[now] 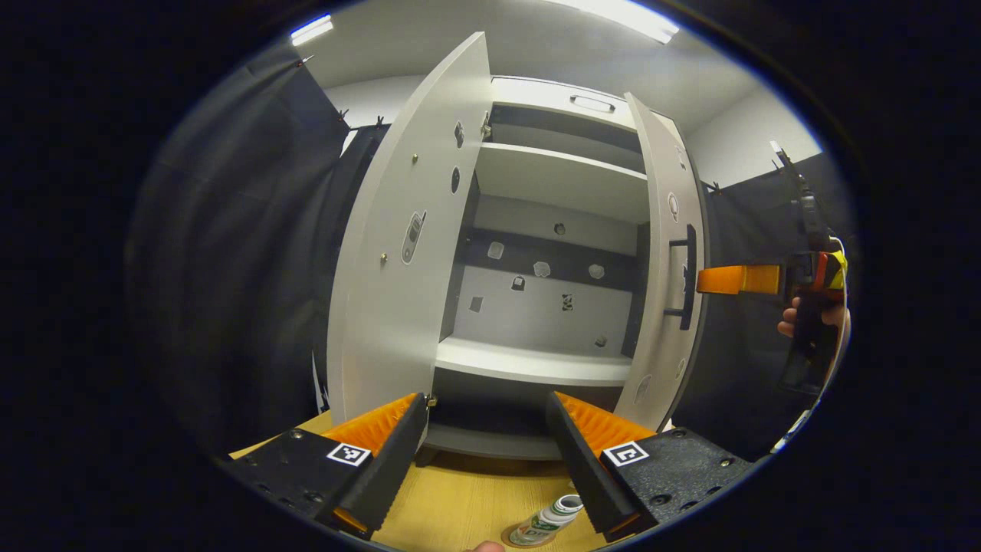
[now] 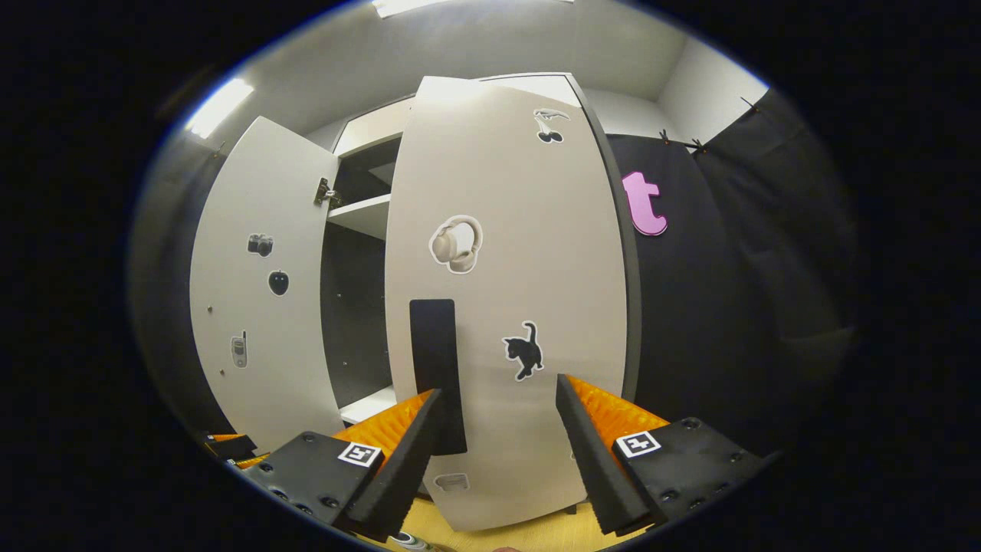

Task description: Grasp the bottle in the cabinet with the left hand and place it on the coaster, then close the right door with the right hand and the left door with the left hand.

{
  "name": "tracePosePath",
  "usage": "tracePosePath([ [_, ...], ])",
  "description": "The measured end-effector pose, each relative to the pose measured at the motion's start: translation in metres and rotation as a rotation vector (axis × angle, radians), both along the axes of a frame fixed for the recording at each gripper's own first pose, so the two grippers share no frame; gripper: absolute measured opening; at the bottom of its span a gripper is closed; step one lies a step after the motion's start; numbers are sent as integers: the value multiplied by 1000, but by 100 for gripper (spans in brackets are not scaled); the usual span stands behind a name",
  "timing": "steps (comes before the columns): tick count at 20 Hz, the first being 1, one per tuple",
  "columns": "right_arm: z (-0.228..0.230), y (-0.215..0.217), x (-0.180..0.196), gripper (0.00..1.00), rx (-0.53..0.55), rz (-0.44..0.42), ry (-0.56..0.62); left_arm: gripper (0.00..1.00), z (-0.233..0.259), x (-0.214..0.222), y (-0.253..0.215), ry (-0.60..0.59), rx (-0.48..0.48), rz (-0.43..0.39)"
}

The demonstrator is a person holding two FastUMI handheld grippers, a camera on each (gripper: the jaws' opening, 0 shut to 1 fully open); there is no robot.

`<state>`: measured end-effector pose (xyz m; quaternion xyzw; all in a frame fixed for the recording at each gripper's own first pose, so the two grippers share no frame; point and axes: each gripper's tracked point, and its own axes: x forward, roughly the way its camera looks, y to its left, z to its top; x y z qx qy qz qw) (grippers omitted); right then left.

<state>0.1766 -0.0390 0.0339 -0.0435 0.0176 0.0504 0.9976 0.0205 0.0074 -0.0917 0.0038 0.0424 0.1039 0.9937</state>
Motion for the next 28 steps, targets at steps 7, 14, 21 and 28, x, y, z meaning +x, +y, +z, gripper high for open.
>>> tracePosePath([
  [7,-8,13,28,95,-29,-13,7,95,11,-15,20,-21,9,54],
  [14,-14,23,47,95,-14,-6,27,95,42,-55,69,-77,20,214],
  [21,-21,14,16,96,-31,0,30,95,125,-72,165,-183,109,433],
  [28,-14,-19,-50,96,15,-40,28,95,159,-11,218,-185,170,391],
])
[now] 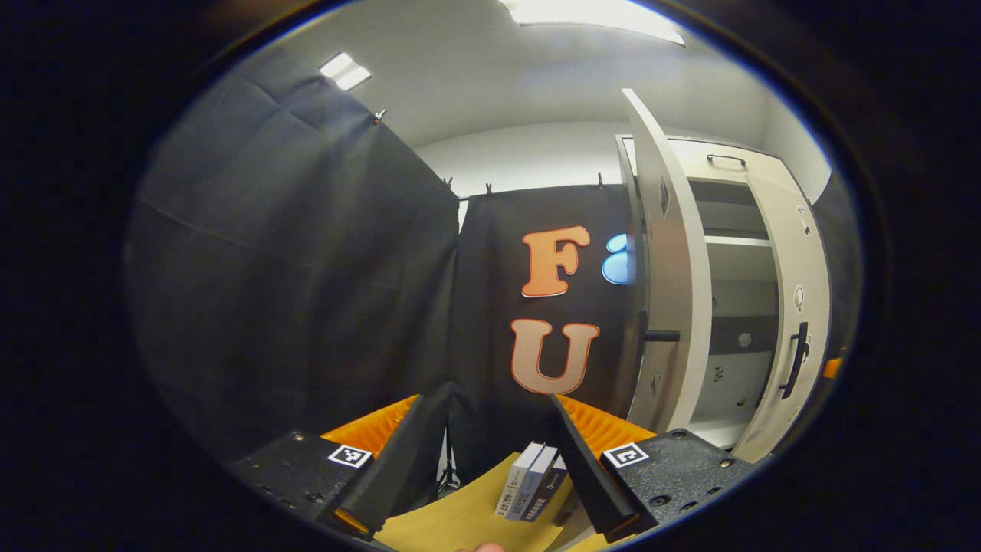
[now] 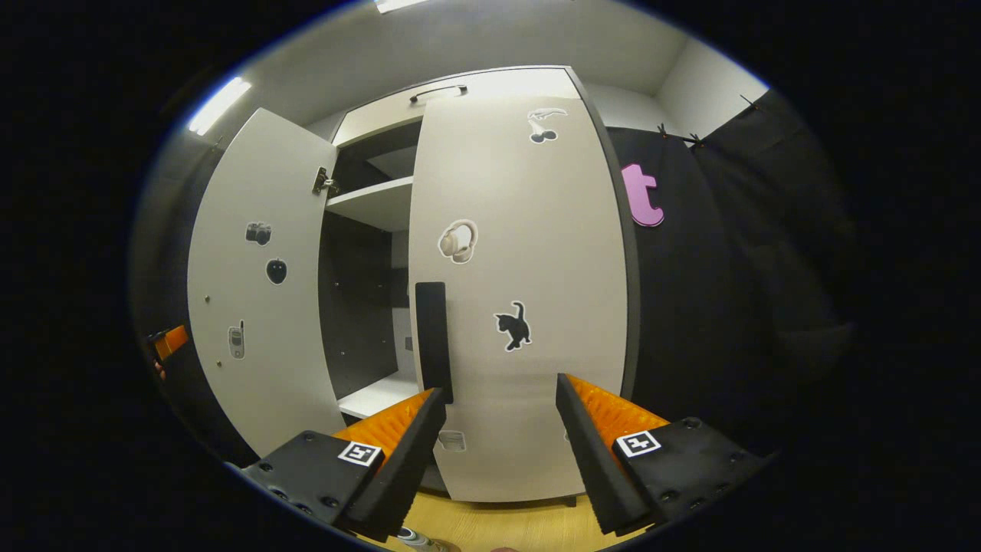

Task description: Grasp the bottle in the cabinet with the left hand and place it on the coaster, then close the right door with the right hand and the left door with the left hand.

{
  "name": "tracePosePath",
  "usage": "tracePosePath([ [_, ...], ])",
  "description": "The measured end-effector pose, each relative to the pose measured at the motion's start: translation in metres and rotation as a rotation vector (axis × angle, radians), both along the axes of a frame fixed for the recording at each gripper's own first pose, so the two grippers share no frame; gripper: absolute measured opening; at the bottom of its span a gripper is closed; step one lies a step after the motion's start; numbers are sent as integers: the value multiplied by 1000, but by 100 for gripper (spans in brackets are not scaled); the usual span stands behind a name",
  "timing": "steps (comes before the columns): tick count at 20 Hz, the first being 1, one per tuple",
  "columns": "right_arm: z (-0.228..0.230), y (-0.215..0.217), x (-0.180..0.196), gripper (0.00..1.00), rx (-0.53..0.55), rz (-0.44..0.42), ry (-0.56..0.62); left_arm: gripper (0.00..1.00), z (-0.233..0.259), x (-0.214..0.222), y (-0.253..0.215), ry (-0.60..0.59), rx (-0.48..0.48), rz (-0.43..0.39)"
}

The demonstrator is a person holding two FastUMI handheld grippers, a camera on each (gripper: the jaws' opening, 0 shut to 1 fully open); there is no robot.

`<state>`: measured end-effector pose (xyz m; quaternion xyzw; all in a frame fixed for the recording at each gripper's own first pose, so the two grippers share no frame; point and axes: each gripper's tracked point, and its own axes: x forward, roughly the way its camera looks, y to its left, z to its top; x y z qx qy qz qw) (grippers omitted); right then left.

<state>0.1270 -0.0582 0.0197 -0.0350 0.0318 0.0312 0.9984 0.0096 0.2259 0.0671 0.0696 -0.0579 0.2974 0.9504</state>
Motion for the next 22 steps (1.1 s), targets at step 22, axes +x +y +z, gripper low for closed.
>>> tracePosePath([
  [22,9,-80,-54,96,-34,-137,-14,87,-35,89,-154,118,-18,-360],
])
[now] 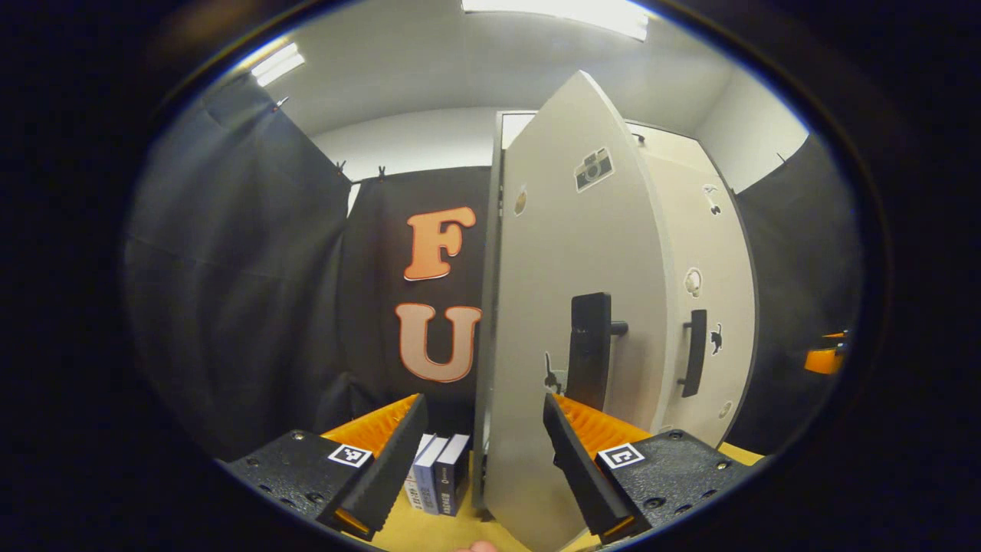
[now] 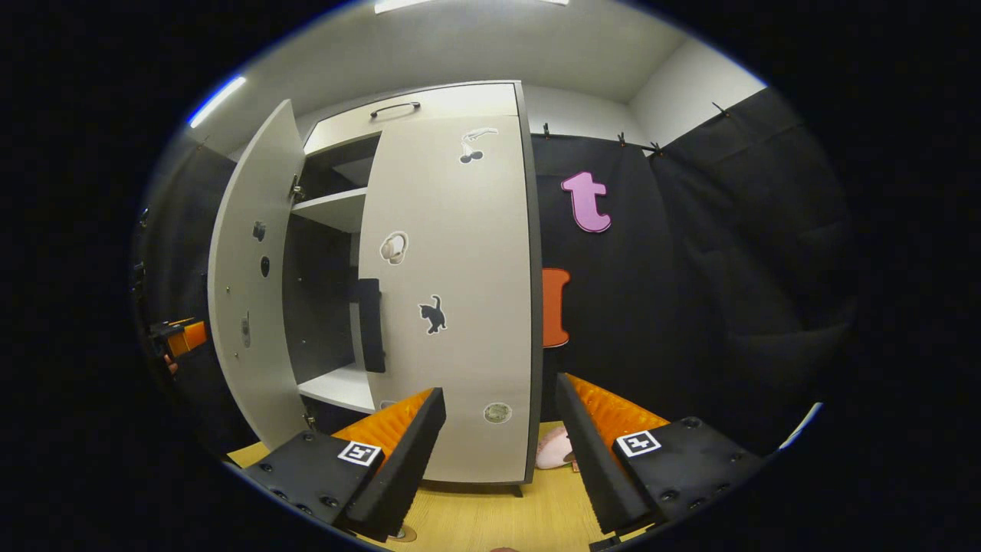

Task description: Grasp the bottle in the cabinet with the left hand and place it on the coaster, then close the right door with the right hand and the left door with the left hand.

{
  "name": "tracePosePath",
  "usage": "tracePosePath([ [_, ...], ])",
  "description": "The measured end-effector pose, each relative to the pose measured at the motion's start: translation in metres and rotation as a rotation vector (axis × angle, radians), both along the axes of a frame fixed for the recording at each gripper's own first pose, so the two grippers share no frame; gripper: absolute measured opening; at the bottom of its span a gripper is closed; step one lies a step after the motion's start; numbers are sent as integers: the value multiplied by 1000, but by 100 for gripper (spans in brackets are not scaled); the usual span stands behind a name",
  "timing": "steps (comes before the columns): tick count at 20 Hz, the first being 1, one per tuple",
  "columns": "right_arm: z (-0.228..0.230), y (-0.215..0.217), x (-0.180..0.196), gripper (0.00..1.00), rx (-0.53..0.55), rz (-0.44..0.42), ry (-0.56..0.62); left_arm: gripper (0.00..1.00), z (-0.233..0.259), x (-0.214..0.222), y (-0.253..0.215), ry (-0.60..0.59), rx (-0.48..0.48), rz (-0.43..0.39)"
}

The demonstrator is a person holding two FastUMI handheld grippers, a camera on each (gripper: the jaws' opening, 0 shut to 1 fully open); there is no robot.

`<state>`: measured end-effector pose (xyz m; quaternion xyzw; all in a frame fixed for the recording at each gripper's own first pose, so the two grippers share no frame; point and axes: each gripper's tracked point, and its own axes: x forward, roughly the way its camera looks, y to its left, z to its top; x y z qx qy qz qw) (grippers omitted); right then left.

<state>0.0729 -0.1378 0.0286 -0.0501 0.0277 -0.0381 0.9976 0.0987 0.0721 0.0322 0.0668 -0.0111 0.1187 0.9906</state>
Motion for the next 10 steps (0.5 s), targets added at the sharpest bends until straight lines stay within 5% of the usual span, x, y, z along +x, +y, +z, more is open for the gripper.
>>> tracePosePath([
  [4,2,-6,-7,96,12,-17,-1,95,-11,17,-33,7,-49,-74],
  [10,2,-11,-19,96,3,-40,11,92,-25,53,-72,27,-68,-164],
])
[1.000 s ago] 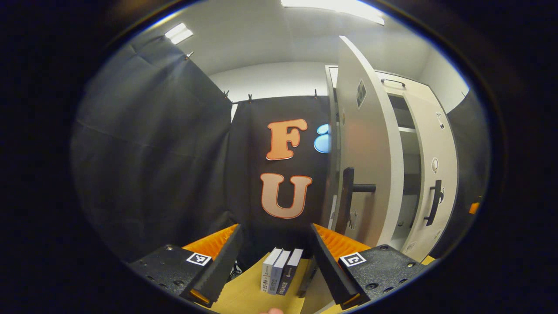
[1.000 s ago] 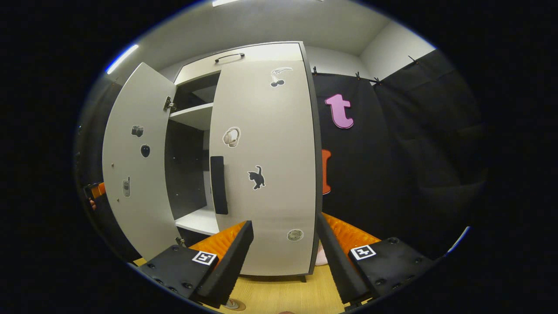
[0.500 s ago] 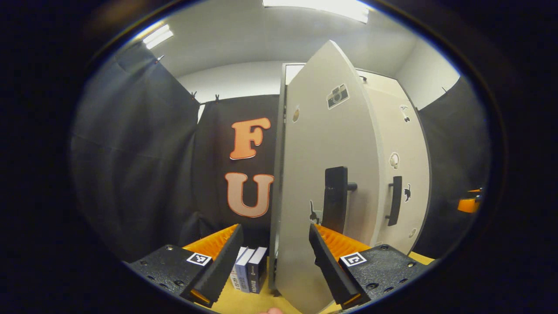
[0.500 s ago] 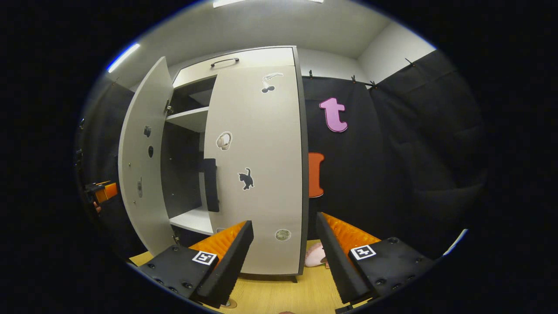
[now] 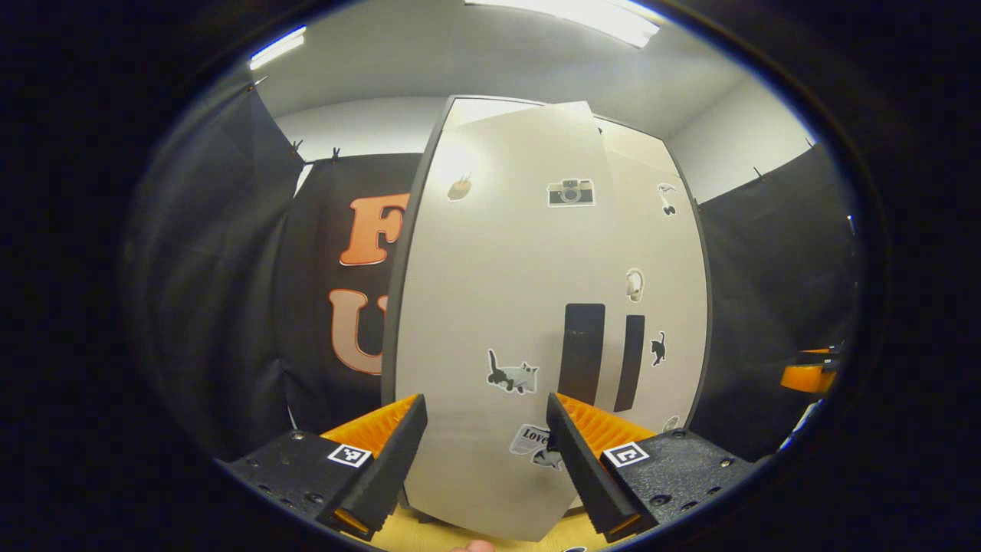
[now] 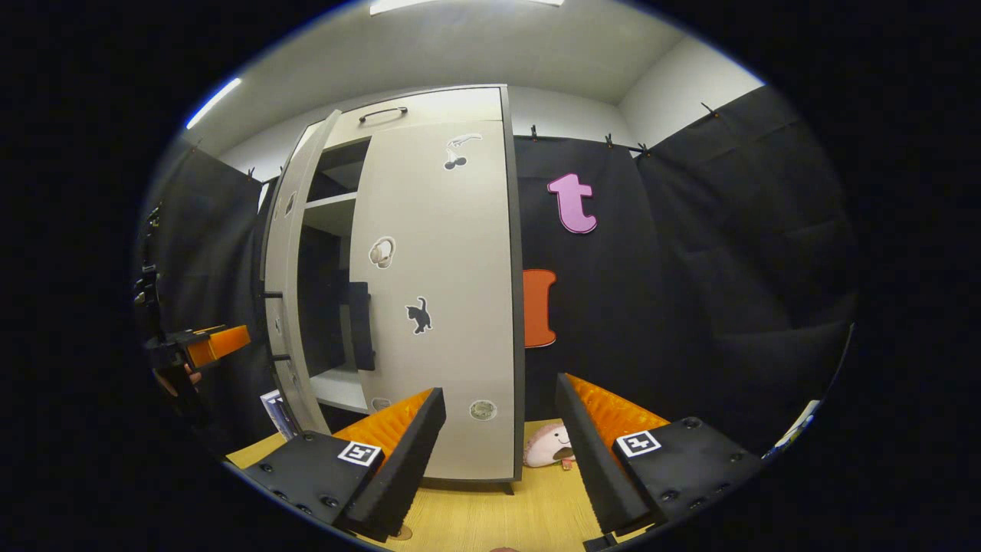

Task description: Grasp the bottle in the cabinet with the left hand and place it on the coaster, then close the right door with the right hand and the left door with the left hand.

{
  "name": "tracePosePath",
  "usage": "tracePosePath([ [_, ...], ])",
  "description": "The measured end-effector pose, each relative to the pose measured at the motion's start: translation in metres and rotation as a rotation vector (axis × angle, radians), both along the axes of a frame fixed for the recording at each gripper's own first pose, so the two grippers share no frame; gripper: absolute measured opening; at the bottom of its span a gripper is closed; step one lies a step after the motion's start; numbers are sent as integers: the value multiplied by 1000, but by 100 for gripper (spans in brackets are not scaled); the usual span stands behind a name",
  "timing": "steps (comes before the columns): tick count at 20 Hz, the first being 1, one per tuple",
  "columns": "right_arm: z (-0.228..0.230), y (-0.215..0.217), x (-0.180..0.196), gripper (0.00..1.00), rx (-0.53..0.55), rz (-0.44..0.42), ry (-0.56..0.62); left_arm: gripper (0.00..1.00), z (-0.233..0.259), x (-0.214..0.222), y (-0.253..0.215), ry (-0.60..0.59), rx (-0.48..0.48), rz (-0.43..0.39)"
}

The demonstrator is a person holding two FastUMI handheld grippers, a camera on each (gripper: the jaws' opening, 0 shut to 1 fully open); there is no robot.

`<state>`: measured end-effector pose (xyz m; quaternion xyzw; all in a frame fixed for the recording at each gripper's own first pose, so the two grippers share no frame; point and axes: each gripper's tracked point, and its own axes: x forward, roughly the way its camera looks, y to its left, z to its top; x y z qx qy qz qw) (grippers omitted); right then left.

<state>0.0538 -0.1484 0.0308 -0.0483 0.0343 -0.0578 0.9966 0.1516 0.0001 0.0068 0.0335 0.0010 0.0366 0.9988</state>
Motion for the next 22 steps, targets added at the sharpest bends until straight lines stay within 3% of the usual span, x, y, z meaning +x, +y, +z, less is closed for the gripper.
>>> tracePosePath([
  [2,0,-5,-5,100,-7,-15,4,95,-6,9,-7,14,0,-17],
  [3,-1,-7,-7,96,-9,-21,6,95,-4,12,-7,5,1,-21],
  [4,-2,-9,-9,100,-10,-29,10,94,-3,15,-6,5,-2,-15],
  [5,-2,-12,-11,96,-8,-36,14,95,-6,19,-7,14,-7,-13],
  [6,-2,-14,-13,96,-6,-43,15,92,-6,24,-9,8,-13,-18],
  [7,-2,-16,-15,96,-4,-50,16,97,-7,33,-11,7,-12,-21],
  [16,2,-35,-25,96,5,-103,2,95,-23,95,-25,18,0,-7],
  [22,2,-40,-26,96,16,-110,-6,95,-25,100,-28,22,-28,-27],
])
